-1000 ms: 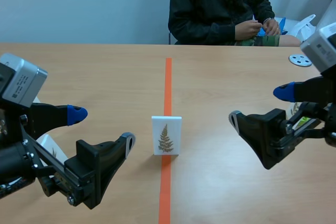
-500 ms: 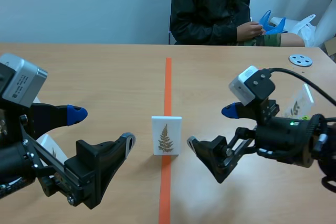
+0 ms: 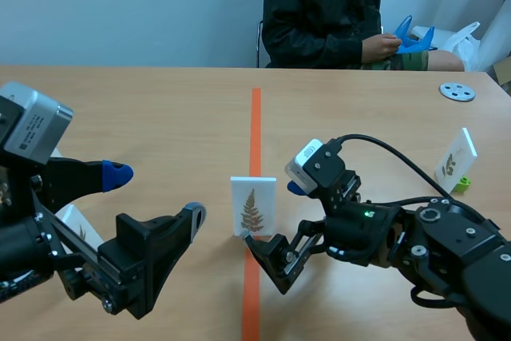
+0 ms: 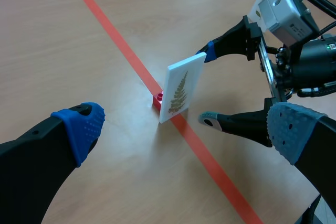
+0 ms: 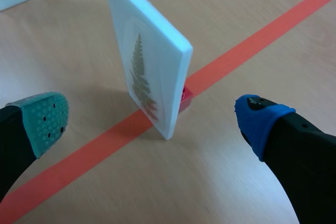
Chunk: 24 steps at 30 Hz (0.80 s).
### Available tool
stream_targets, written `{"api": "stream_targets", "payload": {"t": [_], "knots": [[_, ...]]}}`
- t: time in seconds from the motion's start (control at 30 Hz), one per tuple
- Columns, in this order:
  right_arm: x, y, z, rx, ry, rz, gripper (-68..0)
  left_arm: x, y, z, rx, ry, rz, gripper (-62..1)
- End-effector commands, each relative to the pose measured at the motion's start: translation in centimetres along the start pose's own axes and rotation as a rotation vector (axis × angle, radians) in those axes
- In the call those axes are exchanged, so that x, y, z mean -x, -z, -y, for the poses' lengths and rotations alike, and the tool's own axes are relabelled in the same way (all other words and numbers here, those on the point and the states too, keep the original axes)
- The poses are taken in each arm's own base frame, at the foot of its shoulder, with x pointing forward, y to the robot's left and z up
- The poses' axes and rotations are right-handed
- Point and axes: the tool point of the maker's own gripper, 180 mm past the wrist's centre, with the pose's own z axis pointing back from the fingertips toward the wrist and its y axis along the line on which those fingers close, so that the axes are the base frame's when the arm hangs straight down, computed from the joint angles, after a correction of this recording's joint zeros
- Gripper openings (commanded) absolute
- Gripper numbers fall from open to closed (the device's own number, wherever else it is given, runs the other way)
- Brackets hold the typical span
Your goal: Sort the leaf by its shape. The table is split by an orange tape line. A compound leaf with several leaflets goes to the left side, a simple leaf with one blade goes to the right side. Return to the home posture when a red brick is placed on the table.
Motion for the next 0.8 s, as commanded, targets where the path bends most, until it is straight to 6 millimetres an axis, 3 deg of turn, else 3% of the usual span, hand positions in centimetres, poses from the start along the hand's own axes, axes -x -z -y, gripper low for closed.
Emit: {"api": "stream_targets", "payload": {"t": [0.0, 0.37, 0.77], "knots": [[-2.1, 0.7, 0.9, 0.021, -0.035, 0.058, 0.4, -0.9, 0.0, 0.1, 0.003, -0.001, 0.031, 1.4], [-1.8, 3.7, -1.3, -0.024, -0.090, 0.041, 0.1, -0.9, 0.0, 0.1, 0.003, 0.000, 0.031, 1.4], [-1.3, 3.7, -1.6, -0.033, -0.103, 0.020, -31.4, -0.9, 0.0, 0.1, 0.003, 0.000, 0.031, 1.4]]}}
